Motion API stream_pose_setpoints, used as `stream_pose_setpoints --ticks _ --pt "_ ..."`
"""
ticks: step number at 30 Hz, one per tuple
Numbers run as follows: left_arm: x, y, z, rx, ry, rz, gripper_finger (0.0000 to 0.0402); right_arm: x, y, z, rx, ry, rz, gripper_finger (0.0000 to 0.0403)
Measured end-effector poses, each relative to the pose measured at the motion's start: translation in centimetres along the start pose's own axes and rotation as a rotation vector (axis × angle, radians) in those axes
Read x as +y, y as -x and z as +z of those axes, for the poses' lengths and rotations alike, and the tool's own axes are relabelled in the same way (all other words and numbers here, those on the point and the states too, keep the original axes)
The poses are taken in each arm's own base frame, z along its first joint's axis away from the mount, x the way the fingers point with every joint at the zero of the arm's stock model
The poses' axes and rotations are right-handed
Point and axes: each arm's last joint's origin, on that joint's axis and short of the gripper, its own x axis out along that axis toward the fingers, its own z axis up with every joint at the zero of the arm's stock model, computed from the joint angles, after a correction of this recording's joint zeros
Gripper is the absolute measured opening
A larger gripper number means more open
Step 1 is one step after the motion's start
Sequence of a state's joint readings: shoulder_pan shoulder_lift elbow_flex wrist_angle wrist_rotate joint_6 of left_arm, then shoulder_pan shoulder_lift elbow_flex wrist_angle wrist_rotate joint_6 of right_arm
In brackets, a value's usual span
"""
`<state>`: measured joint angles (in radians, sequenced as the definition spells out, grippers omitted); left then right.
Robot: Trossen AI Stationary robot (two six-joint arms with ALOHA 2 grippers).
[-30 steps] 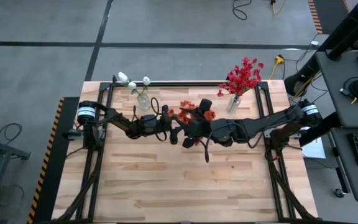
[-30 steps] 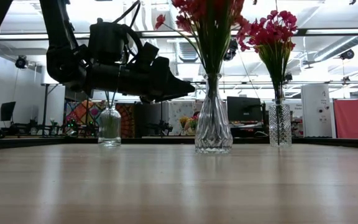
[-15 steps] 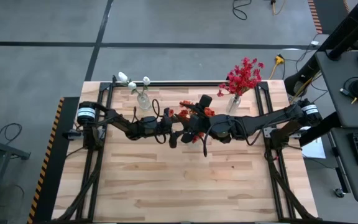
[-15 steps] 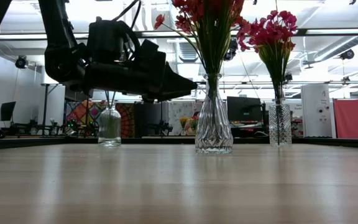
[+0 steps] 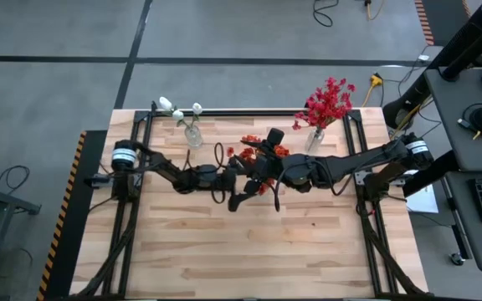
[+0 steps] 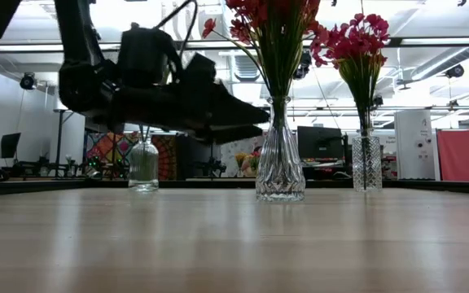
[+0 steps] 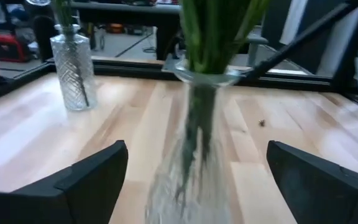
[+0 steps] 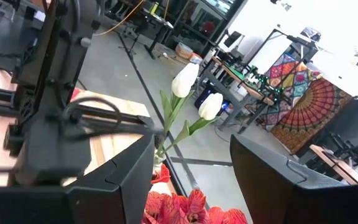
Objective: Sort flowers into vase by color
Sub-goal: Put the orange flowers into the bottom transparent vase
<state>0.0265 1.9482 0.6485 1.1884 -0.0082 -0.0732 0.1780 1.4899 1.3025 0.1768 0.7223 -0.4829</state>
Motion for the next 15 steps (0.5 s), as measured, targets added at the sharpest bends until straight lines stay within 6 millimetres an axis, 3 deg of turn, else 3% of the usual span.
stream_pose_setpoints --ticks 9,15 --pt "0.1 -3.7 -0.4 -0.047 -0.010 0.035 0.0350 0.0 0.0 -0.1 0.005 -0.009 0.003 0.0206" --pt "0.4 -3.4 -0.8 -0.052 -0.017 0.134 0.0286 0.1 0.0 -0.1 0.011 -0.002 0.006 0.0206"
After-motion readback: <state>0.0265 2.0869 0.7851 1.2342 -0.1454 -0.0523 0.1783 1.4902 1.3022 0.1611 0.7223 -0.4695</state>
